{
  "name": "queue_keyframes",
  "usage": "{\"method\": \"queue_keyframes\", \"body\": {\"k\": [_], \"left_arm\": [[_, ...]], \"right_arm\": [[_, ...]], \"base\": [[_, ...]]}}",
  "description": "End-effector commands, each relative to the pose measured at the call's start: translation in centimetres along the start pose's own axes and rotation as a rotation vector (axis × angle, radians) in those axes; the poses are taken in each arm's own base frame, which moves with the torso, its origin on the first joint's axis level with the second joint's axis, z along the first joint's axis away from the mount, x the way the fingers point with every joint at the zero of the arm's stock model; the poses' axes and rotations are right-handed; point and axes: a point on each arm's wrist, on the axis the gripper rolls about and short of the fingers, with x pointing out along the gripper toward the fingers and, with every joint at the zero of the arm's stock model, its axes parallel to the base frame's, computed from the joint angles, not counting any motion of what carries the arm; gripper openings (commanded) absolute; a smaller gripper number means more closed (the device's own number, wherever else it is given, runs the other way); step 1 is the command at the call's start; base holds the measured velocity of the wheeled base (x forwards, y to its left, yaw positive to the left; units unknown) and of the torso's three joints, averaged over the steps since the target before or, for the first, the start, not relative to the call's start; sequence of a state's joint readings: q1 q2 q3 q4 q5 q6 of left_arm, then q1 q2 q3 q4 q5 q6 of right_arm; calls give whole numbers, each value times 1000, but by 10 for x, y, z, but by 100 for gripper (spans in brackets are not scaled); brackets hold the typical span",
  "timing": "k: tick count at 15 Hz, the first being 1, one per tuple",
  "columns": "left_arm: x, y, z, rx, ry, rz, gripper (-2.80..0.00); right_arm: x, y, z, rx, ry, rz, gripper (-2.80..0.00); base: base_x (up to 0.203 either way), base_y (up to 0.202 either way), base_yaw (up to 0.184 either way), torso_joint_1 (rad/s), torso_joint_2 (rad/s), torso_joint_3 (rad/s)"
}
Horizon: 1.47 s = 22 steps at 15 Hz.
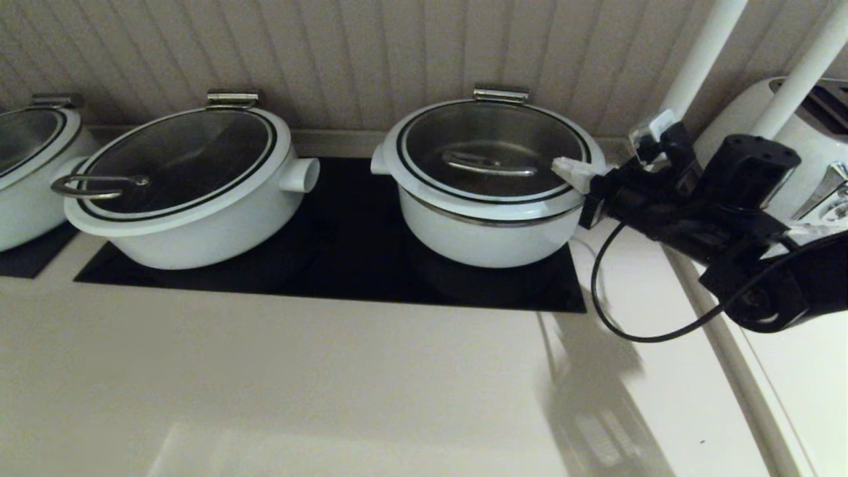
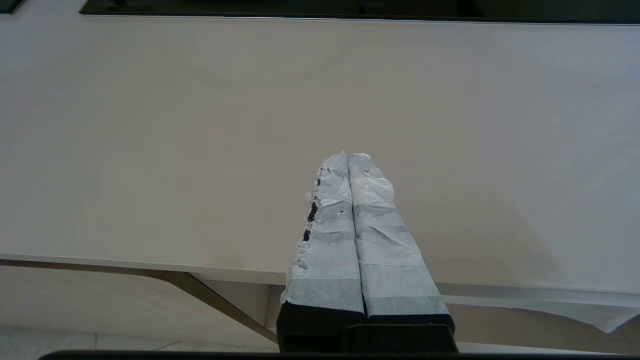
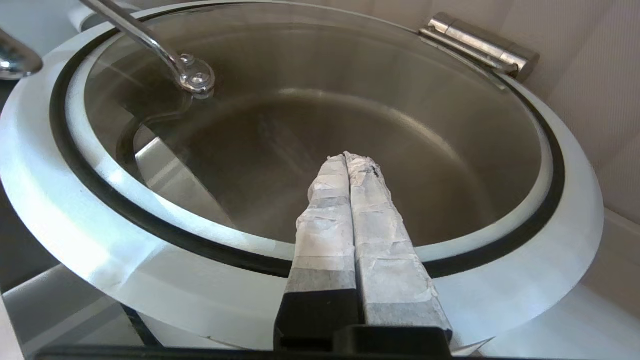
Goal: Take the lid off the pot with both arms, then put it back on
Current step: Close the pot lid
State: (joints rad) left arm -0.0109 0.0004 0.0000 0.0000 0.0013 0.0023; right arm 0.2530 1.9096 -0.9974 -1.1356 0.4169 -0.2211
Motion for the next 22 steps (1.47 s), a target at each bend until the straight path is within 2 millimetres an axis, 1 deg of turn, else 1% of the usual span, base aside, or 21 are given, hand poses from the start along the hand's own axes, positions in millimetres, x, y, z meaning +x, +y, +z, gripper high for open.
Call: {"method": "queue_keyframes", "body": {"k": [1, 7, 11, 14, 16, 19, 22], "left_arm": [[0, 0, 0, -1, 0, 0, -280], [0, 0, 0, -1, -2, 0, -280], [0, 0, 0, -1, 0, 0, -280], [0, 0, 0, 0, -1, 0, -280], [0, 0, 0, -1, -2, 0, -280], [0, 0, 0, -1, -2, 0, -280], [0, 0, 0, -1, -2, 0, -280]], "right_arm": [[2, 4, -18, 16, 37, 12, -280], [2, 7, -29, 28, 63, 18, -280], [1, 5, -25, 24, 56, 10, -280], [-4, 4, -11, 12, 29, -8, -280], [-10, 3, 5, 1, 1, -15, -280], [-21, 3, 27, -15, -38, -24, -280], [-35, 6, 43, -25, -63, -39, -280]], "base": [[0, 0, 0, 0, 0, 0], [0, 0, 0, 0, 0, 0], [0, 0, 0, 0, 0, 0], [0, 0, 0, 0, 0, 0], [0, 0, 0, 0, 0, 0], [0, 0, 0, 0, 0, 0], [0, 0, 0, 0, 0, 0]]}}
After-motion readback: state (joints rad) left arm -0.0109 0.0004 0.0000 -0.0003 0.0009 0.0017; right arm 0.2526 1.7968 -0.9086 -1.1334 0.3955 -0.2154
